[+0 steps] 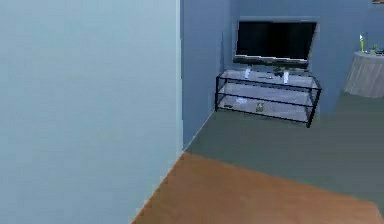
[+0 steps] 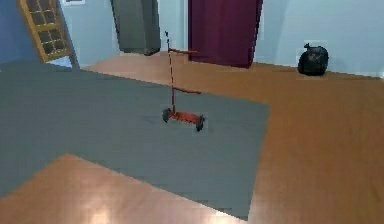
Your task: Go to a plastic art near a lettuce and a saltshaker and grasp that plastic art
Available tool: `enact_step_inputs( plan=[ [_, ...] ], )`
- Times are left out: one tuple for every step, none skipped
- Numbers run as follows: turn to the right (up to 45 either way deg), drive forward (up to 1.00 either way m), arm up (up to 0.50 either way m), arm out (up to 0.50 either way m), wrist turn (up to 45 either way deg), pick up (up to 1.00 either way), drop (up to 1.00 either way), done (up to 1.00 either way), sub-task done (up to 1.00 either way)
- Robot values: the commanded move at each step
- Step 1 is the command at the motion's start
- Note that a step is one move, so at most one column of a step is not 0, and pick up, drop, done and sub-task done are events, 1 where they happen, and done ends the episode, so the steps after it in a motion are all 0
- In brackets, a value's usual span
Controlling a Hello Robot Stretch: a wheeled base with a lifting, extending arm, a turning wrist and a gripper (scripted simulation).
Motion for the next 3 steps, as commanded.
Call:
enact_step_inputs(
  plan=[
    [-12.0, 0.00, 0.00, 0.00, 0.0, 0.00, 0.00, 0.00, 0.00],
    [0.0, 0.15, 0.00, 0.00, 0.0, 0.00, 0.00, 0.00, 0.00],
    [-45.0, 0.00, 0.00, 0.00, 0.0, 0.00, 0.00, 0.00, 0.00]
  ],
)
